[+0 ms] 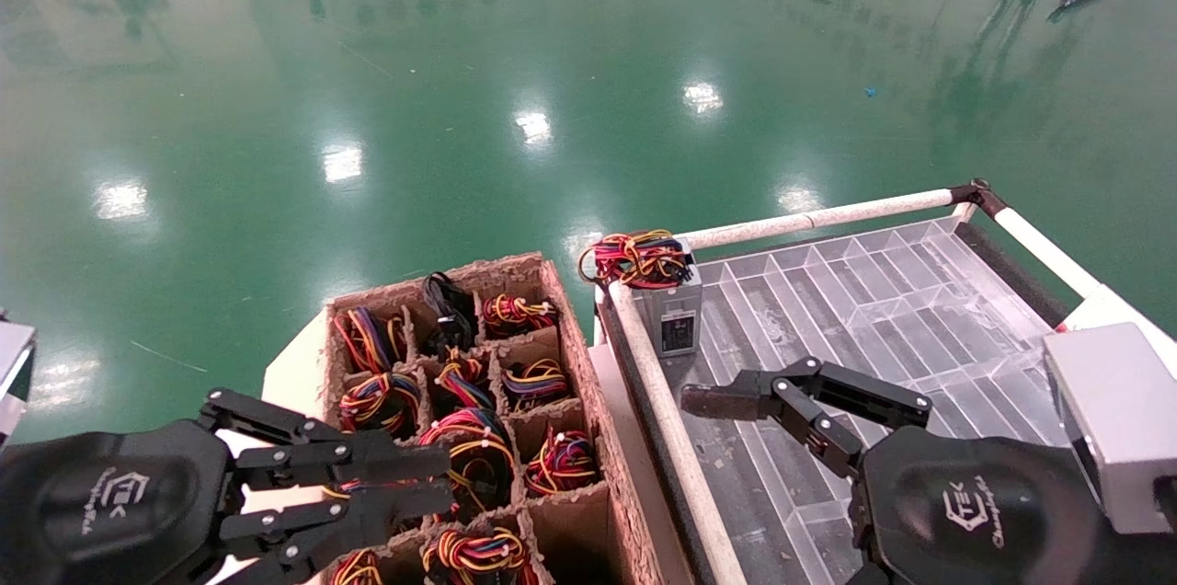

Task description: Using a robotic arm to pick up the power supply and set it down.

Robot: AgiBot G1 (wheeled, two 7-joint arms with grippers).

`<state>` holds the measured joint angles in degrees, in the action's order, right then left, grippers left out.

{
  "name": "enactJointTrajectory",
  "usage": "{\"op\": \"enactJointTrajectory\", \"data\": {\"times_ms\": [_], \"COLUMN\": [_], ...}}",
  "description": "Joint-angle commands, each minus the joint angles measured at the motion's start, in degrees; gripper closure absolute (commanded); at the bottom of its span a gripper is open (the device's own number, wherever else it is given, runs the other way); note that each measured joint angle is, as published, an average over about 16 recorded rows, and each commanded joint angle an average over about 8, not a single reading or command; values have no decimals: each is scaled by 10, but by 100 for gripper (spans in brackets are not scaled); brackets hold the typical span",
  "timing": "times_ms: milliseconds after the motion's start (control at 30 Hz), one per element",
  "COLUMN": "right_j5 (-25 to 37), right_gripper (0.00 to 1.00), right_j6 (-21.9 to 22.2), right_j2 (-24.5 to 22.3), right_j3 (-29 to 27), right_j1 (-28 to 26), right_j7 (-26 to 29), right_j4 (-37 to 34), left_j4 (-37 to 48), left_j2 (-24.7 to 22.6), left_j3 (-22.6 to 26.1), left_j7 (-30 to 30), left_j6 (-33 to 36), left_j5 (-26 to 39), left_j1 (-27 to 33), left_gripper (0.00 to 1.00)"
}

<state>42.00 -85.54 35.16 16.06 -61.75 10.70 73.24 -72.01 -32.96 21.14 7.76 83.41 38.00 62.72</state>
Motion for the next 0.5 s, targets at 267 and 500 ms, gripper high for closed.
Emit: {"op": "enactJointTrajectory", "data": {"times_ms": [267,500], "right_j5": [1,12], "right_gripper": [0,0], "right_j6": [0,16], "right_j2": [0,20], "right_j3": [0,7], "right_j1": [0,8], "right_j7": [0,-12], "right_j4": [0,-33], "left_j4": [0,0], "left_j2": [0,0], "left_j3": [0,0], "left_j7": [0,0], "left_j6": [0,0], "left_j5": [0,0], "left_j1": [0,0], "left_gripper": [15,0]}}
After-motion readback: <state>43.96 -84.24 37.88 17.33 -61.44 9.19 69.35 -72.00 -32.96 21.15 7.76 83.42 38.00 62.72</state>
